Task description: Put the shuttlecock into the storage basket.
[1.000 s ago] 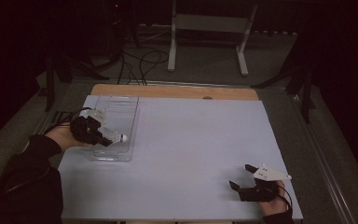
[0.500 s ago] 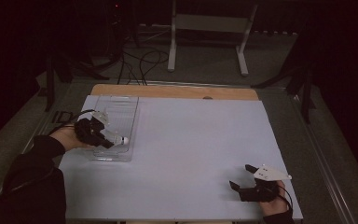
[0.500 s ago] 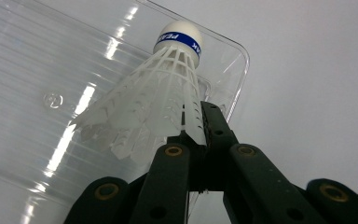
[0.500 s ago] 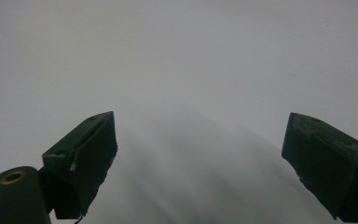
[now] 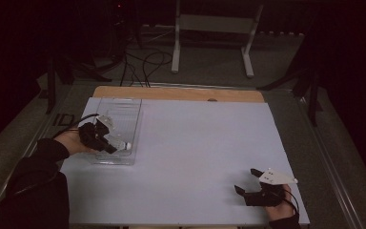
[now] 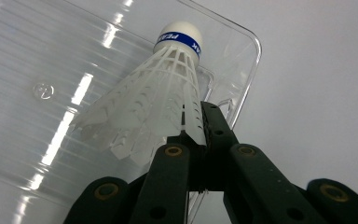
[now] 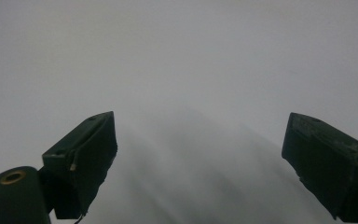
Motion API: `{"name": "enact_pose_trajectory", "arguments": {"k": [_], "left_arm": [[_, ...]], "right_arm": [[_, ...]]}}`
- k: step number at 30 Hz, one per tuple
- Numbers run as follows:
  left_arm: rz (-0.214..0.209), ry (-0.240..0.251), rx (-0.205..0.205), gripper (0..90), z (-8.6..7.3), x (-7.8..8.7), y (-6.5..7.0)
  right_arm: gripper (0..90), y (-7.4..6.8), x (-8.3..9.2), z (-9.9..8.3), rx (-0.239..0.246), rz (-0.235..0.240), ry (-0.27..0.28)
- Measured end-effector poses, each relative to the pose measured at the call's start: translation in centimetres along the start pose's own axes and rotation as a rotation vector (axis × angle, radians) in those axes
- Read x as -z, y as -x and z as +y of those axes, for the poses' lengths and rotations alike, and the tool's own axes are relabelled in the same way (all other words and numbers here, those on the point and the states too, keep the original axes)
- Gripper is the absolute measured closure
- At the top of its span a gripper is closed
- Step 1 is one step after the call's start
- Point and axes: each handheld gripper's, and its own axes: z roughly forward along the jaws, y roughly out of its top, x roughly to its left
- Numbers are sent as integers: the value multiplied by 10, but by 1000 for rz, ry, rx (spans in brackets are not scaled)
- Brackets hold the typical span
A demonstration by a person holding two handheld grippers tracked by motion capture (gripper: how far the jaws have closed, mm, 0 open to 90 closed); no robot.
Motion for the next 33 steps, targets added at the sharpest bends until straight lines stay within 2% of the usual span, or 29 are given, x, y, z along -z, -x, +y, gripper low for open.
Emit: {"name": "enact_pose_trajectory", "arguments": {"k": [11,12,13,15,21,24,25,29,33], "left_arm": [[18,-14,11,878,7,-7,0],[21,-4,24,837,7,-7,-1],[25,4,46,758,7,-7,-1],[30,-3,68,668,8,-7,-2],[99,38,123,397,9,-2,-6],[133,37,146,272,9,-2,-5],[144,33,151,204,9,-1,-5],[160,30,173,152,9,-1,-5],[158,33,163,69,9,0,-3]], "right_arm": [[98,0,0,0,-4,-4,-3],[98,0,0,0,-5,-3,-3],[98,0,0,0,-6,-3,-4],[98,0,0,0,-4,-2,-3],[98,0,1,0,-4,-3,-5],[98,0,0,0,-4,-4,-5],[99,0,1,0,-3,-4,-7],[99,0,1,0,-3,-4,-8],[98,0,1,0,-1,-4,-7]]}}
